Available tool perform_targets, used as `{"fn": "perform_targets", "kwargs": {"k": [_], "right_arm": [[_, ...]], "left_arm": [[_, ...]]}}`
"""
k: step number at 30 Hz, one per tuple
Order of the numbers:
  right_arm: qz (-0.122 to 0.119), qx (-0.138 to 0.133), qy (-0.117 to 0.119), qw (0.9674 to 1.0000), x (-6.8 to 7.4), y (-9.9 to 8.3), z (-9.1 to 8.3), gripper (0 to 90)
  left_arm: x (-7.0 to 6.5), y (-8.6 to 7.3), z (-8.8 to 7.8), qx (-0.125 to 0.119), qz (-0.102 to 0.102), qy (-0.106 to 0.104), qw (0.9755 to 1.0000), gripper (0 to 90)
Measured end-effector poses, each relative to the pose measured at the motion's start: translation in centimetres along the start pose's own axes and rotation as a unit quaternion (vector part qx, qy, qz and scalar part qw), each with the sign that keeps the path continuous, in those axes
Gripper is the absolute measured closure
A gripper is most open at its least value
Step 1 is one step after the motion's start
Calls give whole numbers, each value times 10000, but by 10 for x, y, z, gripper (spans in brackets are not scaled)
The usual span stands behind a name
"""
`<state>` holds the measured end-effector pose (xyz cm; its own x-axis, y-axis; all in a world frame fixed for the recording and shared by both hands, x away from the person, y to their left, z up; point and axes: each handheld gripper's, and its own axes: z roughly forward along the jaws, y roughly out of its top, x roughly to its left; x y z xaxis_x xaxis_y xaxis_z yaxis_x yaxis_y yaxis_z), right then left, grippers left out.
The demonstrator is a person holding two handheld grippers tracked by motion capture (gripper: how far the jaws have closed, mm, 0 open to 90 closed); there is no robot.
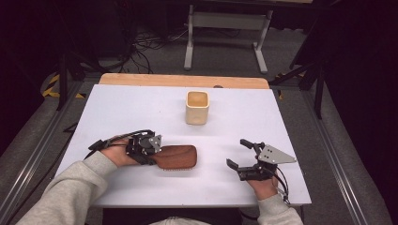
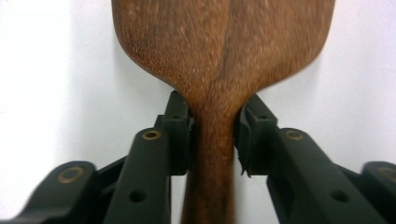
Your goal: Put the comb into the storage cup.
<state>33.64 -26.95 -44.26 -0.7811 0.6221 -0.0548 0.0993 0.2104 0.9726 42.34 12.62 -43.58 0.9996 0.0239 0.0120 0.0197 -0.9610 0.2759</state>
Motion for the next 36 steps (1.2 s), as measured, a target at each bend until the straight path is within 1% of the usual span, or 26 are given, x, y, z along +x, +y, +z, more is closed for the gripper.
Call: {"fn": "perform_targets", "kwargs": {"k": [1, 3, 6, 7, 8, 10, 13, 14, 16, 17, 19, 20, 21, 23, 25, 28, 31, 32, 33, 34, 36], "right_arm": [[-1, -3, -6, 10000, 0, 0, 0, 114], [-4, 3, -5, 10000, 0, 0, 0, 114], [-1, 4, -7, 10000, 0, 0, 0, 114], [-3, 3, -7, 10000, 0, 0, 0, 114], [-8, 3, -10, 10000, 0, 0, -1, 114], [-1, -3, -10, 10000, 0, 0, -1, 114], [5, -8, -12, 10000, 0, 0, -1, 114], [-2, -7, -9, 10000, 0, 0, -1, 114], [-7, -3, -19, 10000, 0, 0, -1, 114], [-7, -3, -19, 10000, 0, 0, -1, 114], [-6, -5, -20, 10000, 0, 0, -1, 114], [-7, -2, -20, 10000, 0, 0, -1, 113], [6, -12, -17, 10000, 0, 0, -1, 114], [3, -5, -11, 10000, 0, 0, 0, 113], [11, 4, -4, 10000, 0, 0, 0, 114], [12, 7, -6, 10000, 0, 0, 0, 114], [17, 4, 5, 10000, 0, 0, 0, 114], [13, 9, -5, 10000, 0, 0, 1, 114], [13, 9, -5, 10000, 0, 0, 1, 114], [21, 6, 4, 10000, 0, 0, 1, 113], [13, 4, 6, 10000, 0, 1, 1, 113]], "left_arm": [[-1, 0, 0, -29, -4, 10, 10000, 713], [-2, 1, 0, 57, 34, 48, 10000, 719], [-3, 2, 0, 71, 28, 86, 9999, 723], [-5, 2, -1, 89, 10, 133, 9999, 723], [-6, 2, -1, 66, -50, 156, 9998, 725], [-7, 1, -2, 43, -71, 169, 9998, 726], [-9, 0, -3, -83, -158, 185, 9997, 727], [-11, -1, -5, -86, -143, 219, 9996, 727], [-13, -2, -7, -162, -222, 270, 9993, 727], [-14, -4, -8, -238, -253, 303, 9989, 727], [-17, -6, -10, -378, -310, 283, 9984, 726], [-19, -8, -11, -484, -407, 298, 9976, 726], [-19, -9, -13, -534, -386, 321, 9973, 726], [-21, -11, -16, -608, -441, 333, 9966, 726], [-24, -11, -20, -704, -498, 419, 9954, 725], [-27, -14, -27, -911, -571, 435, 9933, 725], [-31, -17, -34, -1114, -664, 564, 9899, 725], [-34, -20, -38, -1298, -756, 626, 9867, 724], [-34, -20, -38, -1298, -756, 626, 9867, 725], [-35, -21, -40, -1373, -810, 666, 9850, 724], [-38, -24, -44, -1574, -856, 722, 9812, 725]]}}
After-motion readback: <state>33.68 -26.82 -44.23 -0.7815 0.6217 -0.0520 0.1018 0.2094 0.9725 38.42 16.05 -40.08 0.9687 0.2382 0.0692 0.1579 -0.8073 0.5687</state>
